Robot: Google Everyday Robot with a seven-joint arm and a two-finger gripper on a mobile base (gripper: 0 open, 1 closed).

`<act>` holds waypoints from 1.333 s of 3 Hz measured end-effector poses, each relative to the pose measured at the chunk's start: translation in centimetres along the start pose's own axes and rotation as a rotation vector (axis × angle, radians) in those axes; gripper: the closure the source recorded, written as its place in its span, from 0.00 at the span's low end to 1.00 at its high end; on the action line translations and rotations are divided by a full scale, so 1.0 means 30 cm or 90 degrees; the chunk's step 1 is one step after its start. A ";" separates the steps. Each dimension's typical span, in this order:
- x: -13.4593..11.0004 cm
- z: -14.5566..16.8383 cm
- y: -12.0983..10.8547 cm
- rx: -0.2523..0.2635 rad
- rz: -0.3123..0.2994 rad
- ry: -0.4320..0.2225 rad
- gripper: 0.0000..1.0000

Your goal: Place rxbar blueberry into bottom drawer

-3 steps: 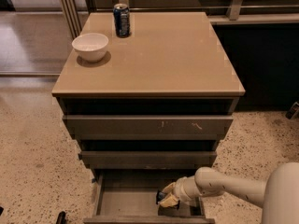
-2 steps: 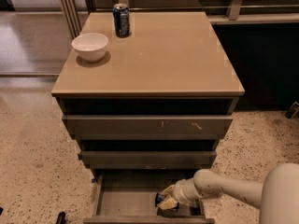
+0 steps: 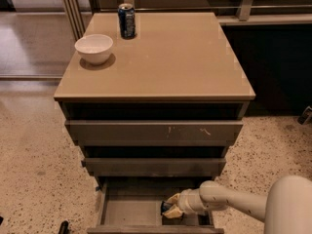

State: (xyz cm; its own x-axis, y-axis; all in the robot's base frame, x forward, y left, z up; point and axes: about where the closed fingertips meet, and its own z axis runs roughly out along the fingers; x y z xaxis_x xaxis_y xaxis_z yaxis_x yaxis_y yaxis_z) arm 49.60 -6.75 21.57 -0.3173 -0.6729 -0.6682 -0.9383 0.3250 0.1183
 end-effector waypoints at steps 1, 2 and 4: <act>0.010 0.054 -0.048 0.017 -0.028 -0.015 1.00; 0.007 0.120 -0.109 0.023 -0.058 -0.023 1.00; 0.005 0.315 -0.228 -0.011 -0.079 -0.012 1.00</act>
Offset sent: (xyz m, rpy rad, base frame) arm 0.0566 0.0109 -0.0388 0.0049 -0.1467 0.0511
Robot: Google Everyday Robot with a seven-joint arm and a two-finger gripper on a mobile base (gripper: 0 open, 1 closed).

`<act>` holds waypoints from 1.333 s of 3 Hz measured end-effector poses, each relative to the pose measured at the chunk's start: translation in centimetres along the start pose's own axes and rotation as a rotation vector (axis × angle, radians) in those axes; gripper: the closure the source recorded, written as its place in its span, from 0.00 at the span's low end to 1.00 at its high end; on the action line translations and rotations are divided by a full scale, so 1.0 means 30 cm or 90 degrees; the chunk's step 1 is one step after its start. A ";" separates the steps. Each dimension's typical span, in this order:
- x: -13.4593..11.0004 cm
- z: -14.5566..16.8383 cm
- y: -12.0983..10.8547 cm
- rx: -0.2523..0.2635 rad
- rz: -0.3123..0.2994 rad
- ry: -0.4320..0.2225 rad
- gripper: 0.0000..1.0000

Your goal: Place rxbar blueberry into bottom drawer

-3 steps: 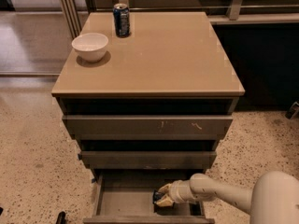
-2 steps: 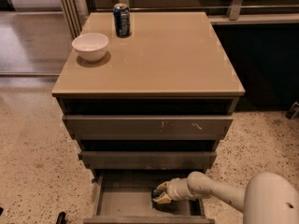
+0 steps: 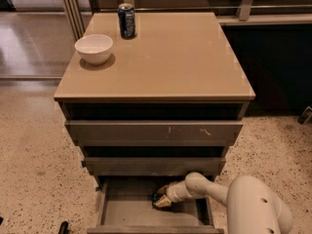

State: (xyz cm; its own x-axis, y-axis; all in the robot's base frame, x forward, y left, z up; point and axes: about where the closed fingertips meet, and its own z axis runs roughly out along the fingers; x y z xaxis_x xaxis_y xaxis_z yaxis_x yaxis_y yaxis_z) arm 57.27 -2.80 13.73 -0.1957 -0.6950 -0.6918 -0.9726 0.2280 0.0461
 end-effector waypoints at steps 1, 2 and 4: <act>-0.001 0.001 -0.003 0.001 0.000 0.000 1.00; -0.001 0.001 -0.003 0.001 0.000 0.000 0.82; -0.001 0.001 -0.003 0.001 0.000 0.000 0.28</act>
Offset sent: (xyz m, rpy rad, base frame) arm 0.0010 0.0002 0.0000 -0.0002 -0.0013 -0.0004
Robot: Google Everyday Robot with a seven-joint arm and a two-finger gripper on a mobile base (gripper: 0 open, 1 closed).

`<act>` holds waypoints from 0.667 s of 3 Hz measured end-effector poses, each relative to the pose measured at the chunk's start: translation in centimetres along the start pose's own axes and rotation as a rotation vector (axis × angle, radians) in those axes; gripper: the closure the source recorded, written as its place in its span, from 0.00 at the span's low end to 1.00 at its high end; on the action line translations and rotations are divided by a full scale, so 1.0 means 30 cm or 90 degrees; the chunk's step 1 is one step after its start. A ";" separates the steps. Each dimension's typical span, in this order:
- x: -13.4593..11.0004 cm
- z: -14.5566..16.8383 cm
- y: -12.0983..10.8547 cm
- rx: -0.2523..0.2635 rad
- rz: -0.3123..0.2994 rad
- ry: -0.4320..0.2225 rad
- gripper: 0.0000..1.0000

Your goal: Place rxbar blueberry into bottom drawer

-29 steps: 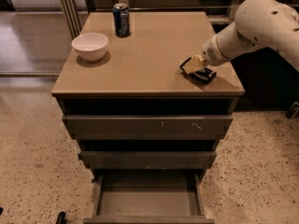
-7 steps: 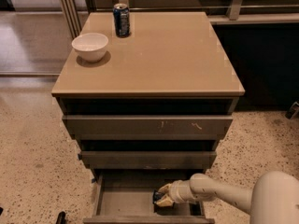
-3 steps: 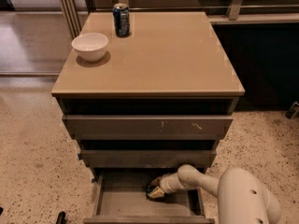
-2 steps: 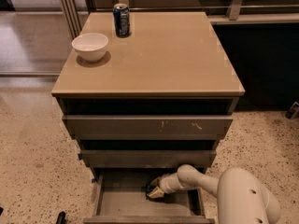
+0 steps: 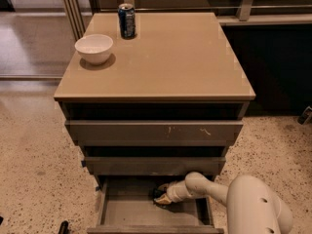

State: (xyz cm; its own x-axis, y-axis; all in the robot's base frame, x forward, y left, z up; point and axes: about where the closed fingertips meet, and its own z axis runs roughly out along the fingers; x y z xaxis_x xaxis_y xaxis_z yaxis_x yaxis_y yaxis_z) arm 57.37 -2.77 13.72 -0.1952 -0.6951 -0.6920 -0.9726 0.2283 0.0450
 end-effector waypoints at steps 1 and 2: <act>0.000 0.000 0.000 0.000 0.000 0.000 0.05; 0.000 0.000 0.000 0.000 0.000 0.000 0.00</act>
Offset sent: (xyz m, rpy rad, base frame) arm 0.0000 0.0000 0.0000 0.0000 0.0000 0.0000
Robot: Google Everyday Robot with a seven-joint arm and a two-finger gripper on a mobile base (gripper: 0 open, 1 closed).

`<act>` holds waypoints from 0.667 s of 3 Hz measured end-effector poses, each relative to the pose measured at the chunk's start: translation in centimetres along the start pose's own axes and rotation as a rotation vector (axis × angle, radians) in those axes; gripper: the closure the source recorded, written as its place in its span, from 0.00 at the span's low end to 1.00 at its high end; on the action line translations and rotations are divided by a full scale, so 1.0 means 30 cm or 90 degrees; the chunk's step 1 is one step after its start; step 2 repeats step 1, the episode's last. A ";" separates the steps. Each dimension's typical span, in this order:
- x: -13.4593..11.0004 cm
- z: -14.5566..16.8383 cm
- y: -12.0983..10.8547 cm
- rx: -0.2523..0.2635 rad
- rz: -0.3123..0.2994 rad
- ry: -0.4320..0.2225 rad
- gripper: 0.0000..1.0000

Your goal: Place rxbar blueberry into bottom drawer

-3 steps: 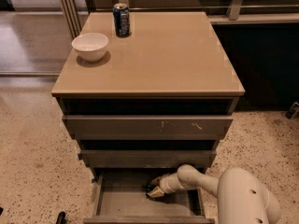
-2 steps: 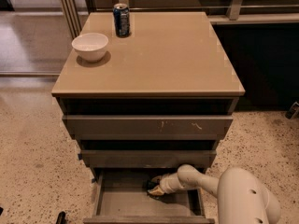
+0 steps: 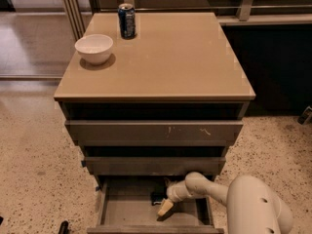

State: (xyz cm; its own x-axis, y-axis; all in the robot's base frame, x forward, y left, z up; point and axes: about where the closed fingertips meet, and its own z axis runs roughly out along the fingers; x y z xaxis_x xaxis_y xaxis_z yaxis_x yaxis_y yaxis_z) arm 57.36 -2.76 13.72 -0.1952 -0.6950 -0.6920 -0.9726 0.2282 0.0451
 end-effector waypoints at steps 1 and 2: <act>0.000 0.000 0.000 0.000 0.000 0.000 0.00; 0.000 0.000 0.000 0.000 0.000 0.000 0.00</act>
Offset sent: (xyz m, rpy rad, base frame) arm 0.0000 0.0000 0.0000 0.0000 0.0000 0.0000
